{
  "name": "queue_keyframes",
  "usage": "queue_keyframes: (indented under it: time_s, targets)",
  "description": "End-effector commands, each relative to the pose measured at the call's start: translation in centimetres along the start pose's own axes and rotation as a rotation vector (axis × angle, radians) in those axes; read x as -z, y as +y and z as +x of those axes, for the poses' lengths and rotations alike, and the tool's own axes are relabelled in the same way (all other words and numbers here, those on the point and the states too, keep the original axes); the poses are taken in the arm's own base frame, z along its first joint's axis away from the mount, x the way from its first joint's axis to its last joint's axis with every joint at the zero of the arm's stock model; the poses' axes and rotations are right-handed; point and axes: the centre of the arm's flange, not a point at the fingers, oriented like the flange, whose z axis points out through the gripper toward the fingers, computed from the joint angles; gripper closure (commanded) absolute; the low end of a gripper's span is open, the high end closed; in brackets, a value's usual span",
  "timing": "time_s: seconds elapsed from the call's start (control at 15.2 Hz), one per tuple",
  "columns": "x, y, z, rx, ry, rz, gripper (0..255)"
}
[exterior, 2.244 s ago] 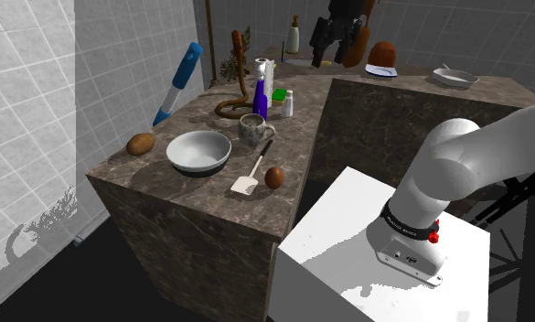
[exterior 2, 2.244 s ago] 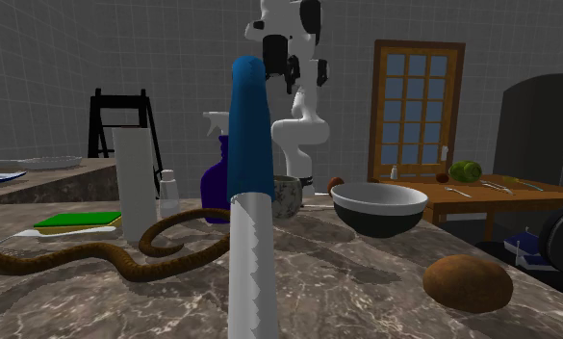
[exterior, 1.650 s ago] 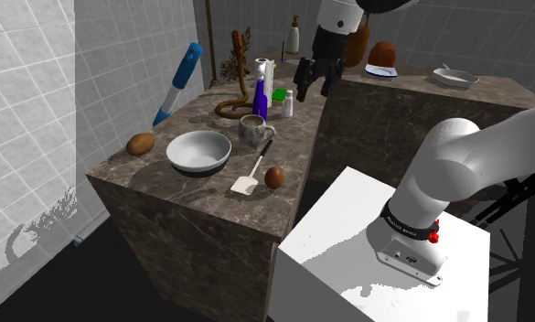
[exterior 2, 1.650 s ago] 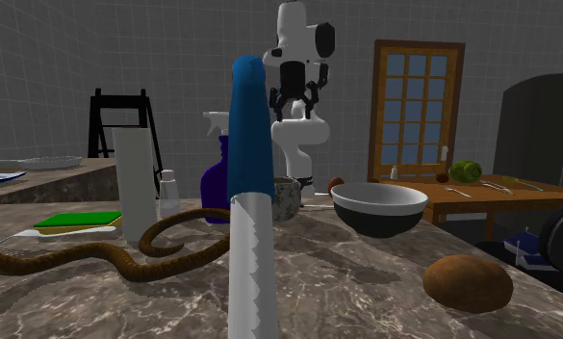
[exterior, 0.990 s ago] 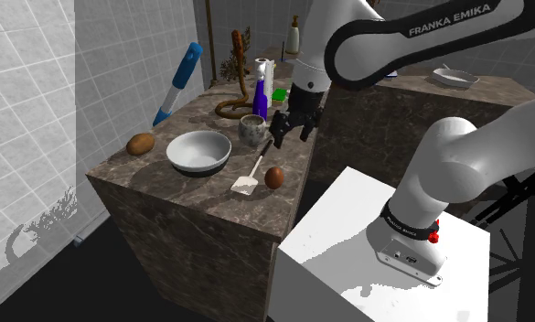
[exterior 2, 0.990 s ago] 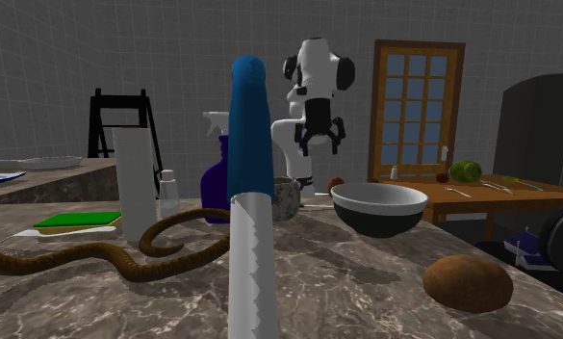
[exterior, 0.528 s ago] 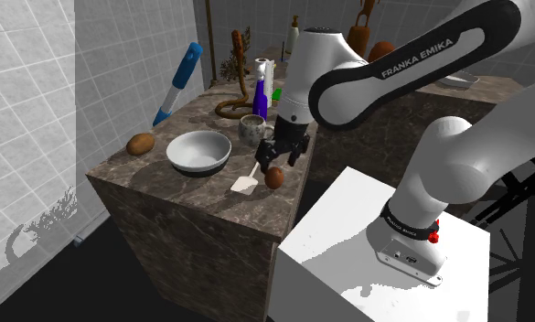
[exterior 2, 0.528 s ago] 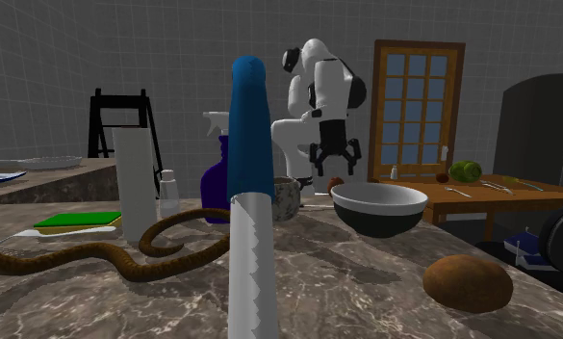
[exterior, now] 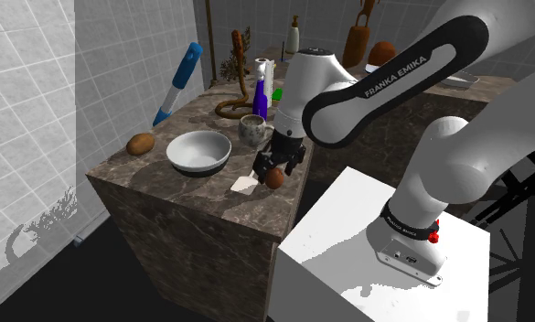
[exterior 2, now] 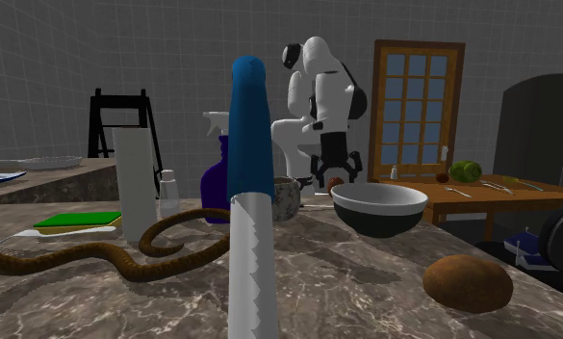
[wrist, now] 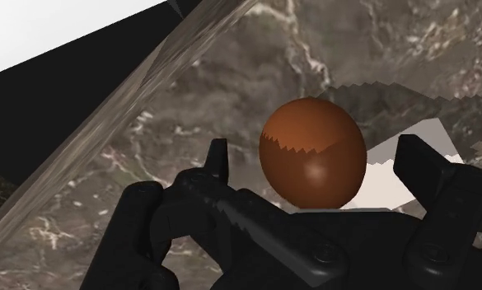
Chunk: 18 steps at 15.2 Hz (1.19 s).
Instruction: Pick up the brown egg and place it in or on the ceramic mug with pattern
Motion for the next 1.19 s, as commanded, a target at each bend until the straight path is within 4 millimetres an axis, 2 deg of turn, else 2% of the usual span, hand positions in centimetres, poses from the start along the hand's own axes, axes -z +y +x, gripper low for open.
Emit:
queue_keyframes:
  time_s: [0.0, 0.26, 0.33, 0.92, 1.12]
  targets:
    - [-0.1, 0.0, 0.0, 0.000, 0.000, 0.000, 0]
    - [-0.1, 0.0, 0.0, 0.000, 0.000, 0.000, 0]
    - [-0.1, 0.0, 0.0, 0.000, 0.000, 0.000, 255]
    - [-0.1, 0.0, 0.0, 0.000, 0.000, 0.000, 255]
    - [1.5, -0.2, 0.1, 0.000, 0.000, 0.000, 255]
